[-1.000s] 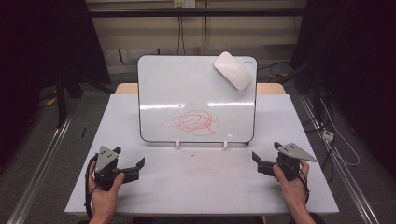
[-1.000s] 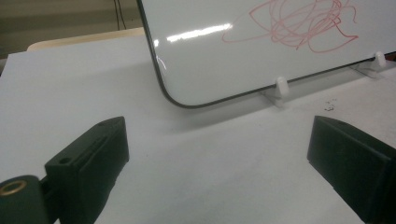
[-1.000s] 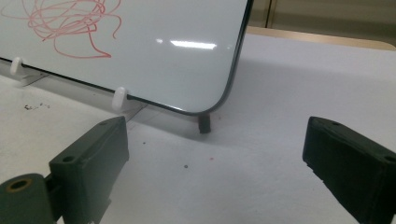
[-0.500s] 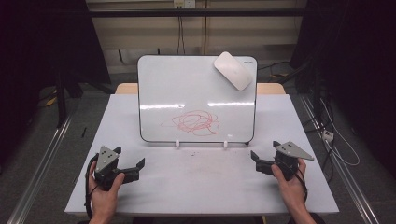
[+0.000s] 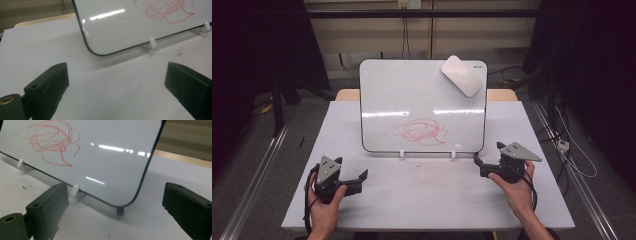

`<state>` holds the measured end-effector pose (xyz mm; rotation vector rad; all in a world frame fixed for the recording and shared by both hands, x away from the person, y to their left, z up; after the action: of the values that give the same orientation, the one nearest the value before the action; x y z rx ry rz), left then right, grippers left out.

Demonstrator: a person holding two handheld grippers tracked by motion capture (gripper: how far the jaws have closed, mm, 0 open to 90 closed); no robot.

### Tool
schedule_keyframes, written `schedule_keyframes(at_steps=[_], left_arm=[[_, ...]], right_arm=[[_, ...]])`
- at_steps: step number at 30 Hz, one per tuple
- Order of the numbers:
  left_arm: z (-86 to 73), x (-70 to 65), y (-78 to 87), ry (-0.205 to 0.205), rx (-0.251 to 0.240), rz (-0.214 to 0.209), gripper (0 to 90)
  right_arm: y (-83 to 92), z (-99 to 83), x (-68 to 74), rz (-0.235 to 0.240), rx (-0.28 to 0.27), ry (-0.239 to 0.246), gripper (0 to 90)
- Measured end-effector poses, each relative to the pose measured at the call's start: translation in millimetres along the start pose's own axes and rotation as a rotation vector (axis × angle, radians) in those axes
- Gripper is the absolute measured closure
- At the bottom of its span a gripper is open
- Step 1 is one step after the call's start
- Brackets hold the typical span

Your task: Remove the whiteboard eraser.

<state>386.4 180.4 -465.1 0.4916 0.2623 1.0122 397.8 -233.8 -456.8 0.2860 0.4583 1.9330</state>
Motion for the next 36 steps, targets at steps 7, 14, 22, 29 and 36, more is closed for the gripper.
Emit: schedule_keyframes(at_steps=[7, 14, 22, 29, 36], left_arm=[[1.1, 0.0, -2.6, 0.001, 0.002, 0.000, 5.6], [-2.2, -2.9, -4.6, 0.012, 0.023, -0.017, 5.6], [-0.6, -1.4, -4.1, 0.011, 0.013, -0.011, 5.6], [-0.3, -1.5, -5.3, 0.000, 0.018, -0.009, 5.6], [-1.6, -1.6, -8.9, 0.003, 0.030, -0.018, 5.6]], right_arm=[[-10.6, 29.9, -1.4, -0.010, -0.031, 0.029, 5.5], [-28.3, 53.3, 0.5, -0.022, -0.042, 0.035, 9.6], [-36.5, 90.3, -0.1, -0.083, -0.050, 0.078, 7.4], [-45.4, 118.5, -6.6, -0.106, -0.053, 0.107, 6.7], [-50.8, 140.1, -11.3, -0.106, -0.045, 0.124, 7.7]])
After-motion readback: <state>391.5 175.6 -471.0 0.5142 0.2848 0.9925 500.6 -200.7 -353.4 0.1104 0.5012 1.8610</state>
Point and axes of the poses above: each handheld gripper's, and its own axes: y roughly backward along the jaws, z roughly out of its top, x roughly to its left, the point moved 9 cm from there along -y, roughly forward along the jaws, and after that the axes turned 3 degrees about x, right-handed, at the moved point
